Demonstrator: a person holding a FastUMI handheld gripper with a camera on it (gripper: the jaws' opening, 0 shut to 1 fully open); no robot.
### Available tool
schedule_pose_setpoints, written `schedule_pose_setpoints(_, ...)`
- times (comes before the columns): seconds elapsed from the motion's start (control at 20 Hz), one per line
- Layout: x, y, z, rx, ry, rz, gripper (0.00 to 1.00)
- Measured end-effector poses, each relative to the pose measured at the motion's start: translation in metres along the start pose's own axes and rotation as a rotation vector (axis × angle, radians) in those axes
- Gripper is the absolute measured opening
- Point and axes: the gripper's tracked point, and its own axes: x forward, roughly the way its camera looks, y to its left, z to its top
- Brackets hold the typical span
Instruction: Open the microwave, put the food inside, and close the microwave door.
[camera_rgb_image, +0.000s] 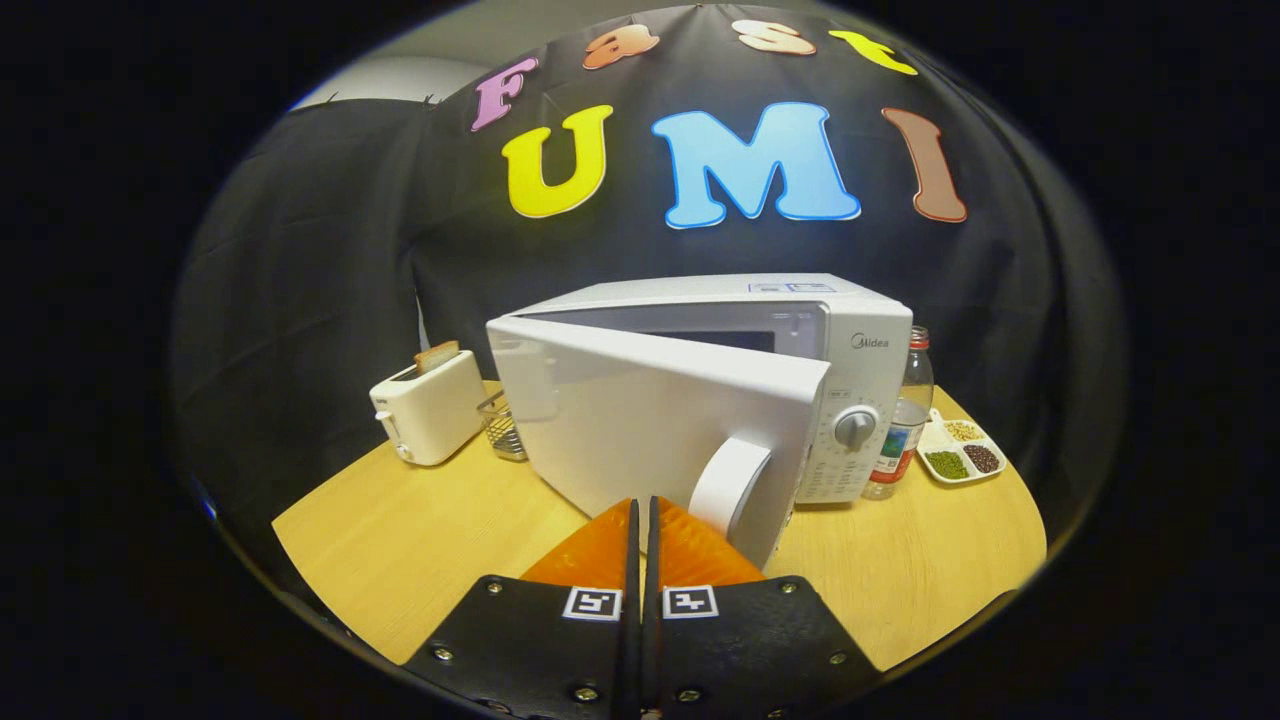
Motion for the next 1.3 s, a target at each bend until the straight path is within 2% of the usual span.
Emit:
schedule_pose_setpoints(0.45, 0.040, -0.045, 0.024, 0.061, -0.020, -0.065, 0.01)
schedule_pose_setpoints(0.9, 0.080, -0.064, 0.046, 0.089, -0.046, -0.121, 0.01)
schedule_pose_setpoints(1.15, 0.094, -0.065, 0.052, 0.084, -0.051, -0.164, 0.01)
schedule_pose_setpoints(1.3, 0.095, -0.065, 0.052, 0.033, -0.075, -0.201, 0.01)
